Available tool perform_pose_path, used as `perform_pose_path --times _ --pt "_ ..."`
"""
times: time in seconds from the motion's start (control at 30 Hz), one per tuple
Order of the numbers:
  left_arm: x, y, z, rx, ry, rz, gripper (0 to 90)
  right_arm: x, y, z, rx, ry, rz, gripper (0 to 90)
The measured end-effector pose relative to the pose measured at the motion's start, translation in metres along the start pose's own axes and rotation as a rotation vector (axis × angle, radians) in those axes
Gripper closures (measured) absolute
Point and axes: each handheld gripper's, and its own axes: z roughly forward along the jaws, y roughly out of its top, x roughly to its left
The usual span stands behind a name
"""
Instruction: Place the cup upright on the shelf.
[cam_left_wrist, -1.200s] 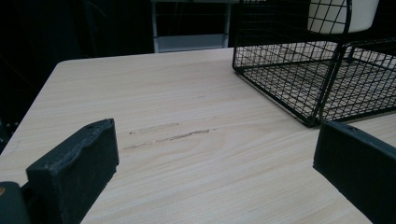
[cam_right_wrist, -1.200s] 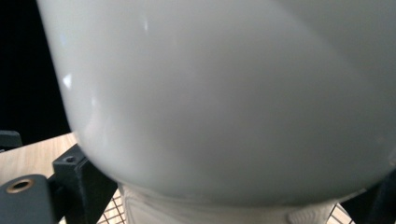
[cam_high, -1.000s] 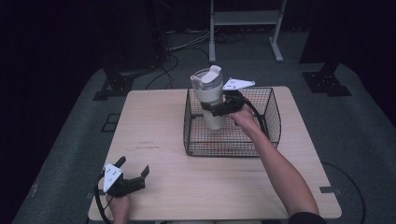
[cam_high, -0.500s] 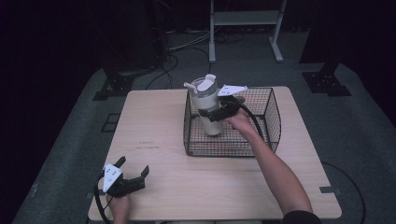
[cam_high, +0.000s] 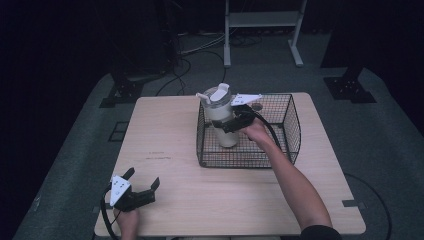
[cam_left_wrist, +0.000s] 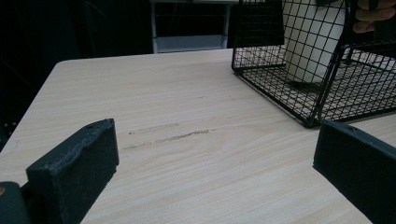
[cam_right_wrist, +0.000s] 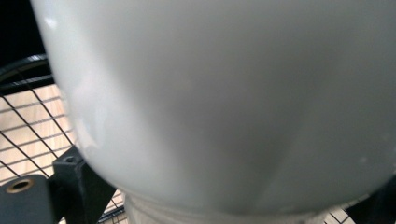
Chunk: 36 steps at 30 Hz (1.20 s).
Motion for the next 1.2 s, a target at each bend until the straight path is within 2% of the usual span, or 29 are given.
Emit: perform_pose_path --times 0.1,0.27,0.47,0.8,1.0,1.2 --pt "0.001 0.000 0.000 -0.002 -0.001 -0.005 0.0 -0.001 -0.002 0.002 0.011 -0.012 0.012 6.8" --pt "0.002 0.000 -0.001 -0.009 -0.003 -0.011 0.0 -0.001 -0.004 0.002 0.000 -0.002 0.015 6.8" --pt "0.002 0.000 -0.001 -0.010 -0.006 -0.011 0.0 0.000 -0.006 0.000 0.003 -0.005 -0.002 6.7" --pt "0.002 0.000 -0.001 -0.005 -0.011 -0.005 0.0 -0.006 -0.012 -0.012 0.019 -0.006 0.015 6.1" --pt "0.001 0.000 -0.001 -0.004 -0.011 -0.007 0.0 -0.005 -0.013 -0.016 0.039 -0.011 -0.023 6.4" --pt "0.001 0.000 -0.001 -0.005 -0.012 -0.006 0.0 -0.004 -0.014 -0.018 0.044 -0.011 -0.024 6.7"
